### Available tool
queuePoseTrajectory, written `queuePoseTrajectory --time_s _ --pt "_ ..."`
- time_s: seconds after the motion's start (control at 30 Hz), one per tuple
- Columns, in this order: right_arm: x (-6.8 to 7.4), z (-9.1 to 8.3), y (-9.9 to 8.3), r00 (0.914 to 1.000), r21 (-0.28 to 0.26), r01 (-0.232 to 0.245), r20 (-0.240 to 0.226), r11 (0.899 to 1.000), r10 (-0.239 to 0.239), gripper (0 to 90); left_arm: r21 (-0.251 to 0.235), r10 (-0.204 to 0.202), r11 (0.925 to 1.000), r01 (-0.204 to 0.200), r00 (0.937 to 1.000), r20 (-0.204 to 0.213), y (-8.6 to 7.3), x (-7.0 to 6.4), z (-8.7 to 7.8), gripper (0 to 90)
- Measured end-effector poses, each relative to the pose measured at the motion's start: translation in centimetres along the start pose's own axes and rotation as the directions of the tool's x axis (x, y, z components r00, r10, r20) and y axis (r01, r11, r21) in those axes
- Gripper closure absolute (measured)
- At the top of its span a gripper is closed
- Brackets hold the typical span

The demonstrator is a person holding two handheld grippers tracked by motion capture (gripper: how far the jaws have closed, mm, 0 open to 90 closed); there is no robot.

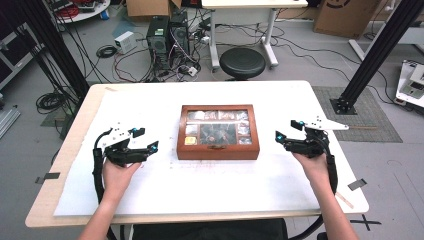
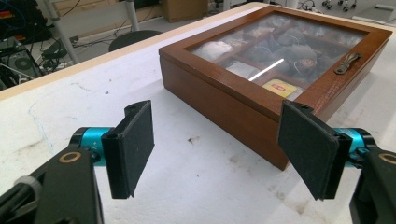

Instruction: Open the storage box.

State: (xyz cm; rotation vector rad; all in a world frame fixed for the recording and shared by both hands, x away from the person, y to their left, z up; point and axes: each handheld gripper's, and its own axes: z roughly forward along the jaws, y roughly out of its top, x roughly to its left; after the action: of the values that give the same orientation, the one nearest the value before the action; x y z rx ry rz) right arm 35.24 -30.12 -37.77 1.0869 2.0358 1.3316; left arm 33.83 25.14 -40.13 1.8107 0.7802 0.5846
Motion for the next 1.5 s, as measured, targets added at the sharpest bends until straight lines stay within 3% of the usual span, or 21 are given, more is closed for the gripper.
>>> queuePoseTrajectory --time_s 0.2,0.73,0.93,1.33,1.5 --pt "-0.2 0.5 0.5 0.9999 -0.016 -0.016 -0.003 1.0 0.016 23.9 0.005 -0.014 0.9999 0.014 0.9999 -0.003 -0.4 0.2 -0.1 27.3" --pt "0.0 0.7 0.4 0.9999 -0.012 -0.009 0.005 1.0 0.01 23.9 0.012 0.002 0.9999 -0.002 1.0 -0.001 -0.4 -0.1 -0.1 27.3" --pt "-0.4 0.4 0.2 0.9994 -0.003 -0.032 0.012 0.999 0.033 22.3 0.003 -0.003 1.0 0.003 1.0 -0.005 -0.2 0.0 -0.2 27.4" --pt "-0.8 -0.8 -0.7 0.9992 -0.113 -0.04 -0.01 0.993 0.04 22.4 0.0 0.004 1.0 -0.004 0.9999 0.013 0.2 -0.2 0.5 27.4" --pt "-0.8 -1.0 -0.7 0.9998 -0.084 -0.018 0.006 0.996 0.019 22.4 0.001 -0.004 1.0 0.004 0.9998 0.021 0.3 -0.2 0.7 27.3"
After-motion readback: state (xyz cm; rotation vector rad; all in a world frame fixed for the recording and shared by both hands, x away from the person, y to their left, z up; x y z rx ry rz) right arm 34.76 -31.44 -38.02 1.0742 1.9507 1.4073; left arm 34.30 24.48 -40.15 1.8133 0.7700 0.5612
